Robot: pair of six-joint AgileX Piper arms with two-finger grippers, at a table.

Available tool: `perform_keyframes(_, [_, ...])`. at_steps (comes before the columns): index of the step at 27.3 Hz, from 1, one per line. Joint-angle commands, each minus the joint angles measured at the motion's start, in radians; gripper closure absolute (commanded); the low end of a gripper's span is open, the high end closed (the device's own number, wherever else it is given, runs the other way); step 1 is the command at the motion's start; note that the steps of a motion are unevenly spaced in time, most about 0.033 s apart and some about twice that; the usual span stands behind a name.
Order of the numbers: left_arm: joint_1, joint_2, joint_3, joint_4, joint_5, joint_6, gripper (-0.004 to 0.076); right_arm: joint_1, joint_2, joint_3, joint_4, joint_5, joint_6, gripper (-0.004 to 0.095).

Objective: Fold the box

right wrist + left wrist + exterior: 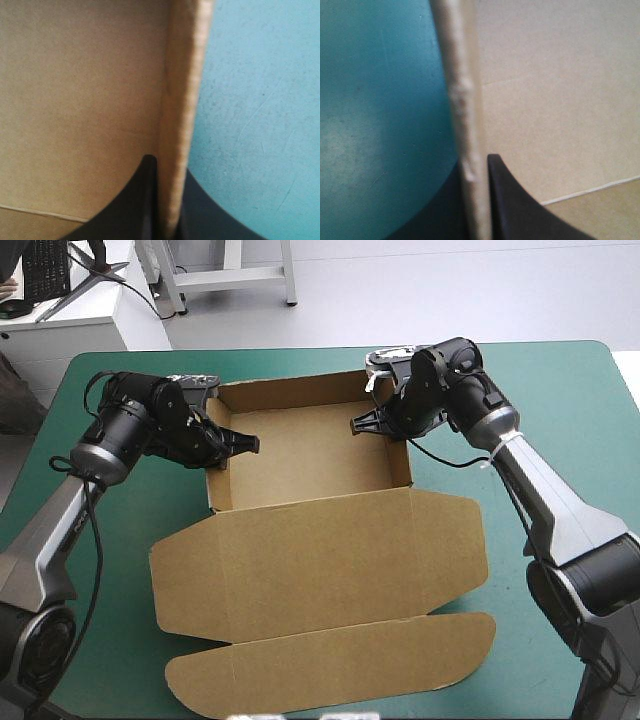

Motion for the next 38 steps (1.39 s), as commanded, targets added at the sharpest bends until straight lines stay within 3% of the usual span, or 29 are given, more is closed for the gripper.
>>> perform_keyframes(1, [-0.014,0.015,-0.146,-0.034,0.035,0.003,0.0734,-0.001,-0.068,0.044,0.007,0.015,-0.025,0.0909])
perform_keyframes(7, [-0.014,0.124,-0.276,-0.060,0.083,-0.011,0.0734,-0.036,-0.073,0.128,0.012,0.015,-0.015,0.0909])
perform_keyframes(16, [-0.033,0.253,-0.277,-0.119,0.083,0.035,0.0734,-0.147,-0.031,0.126,0.012,0.013,-0.012,0.0909])
perform_keyframes(35, [-0.094,0.334,-0.277,0.013,0.083,0.027,0.0733,-0.150,0.048,0.116,0.031,0.004,-0.010,0.0907])
perform_keyframes(38, [-0.094,0.334,-0.277,0.016,0.083,0.027,0.0733,-0.150,0.048,0.116,0.001,0.010,-0.010,0.0862])
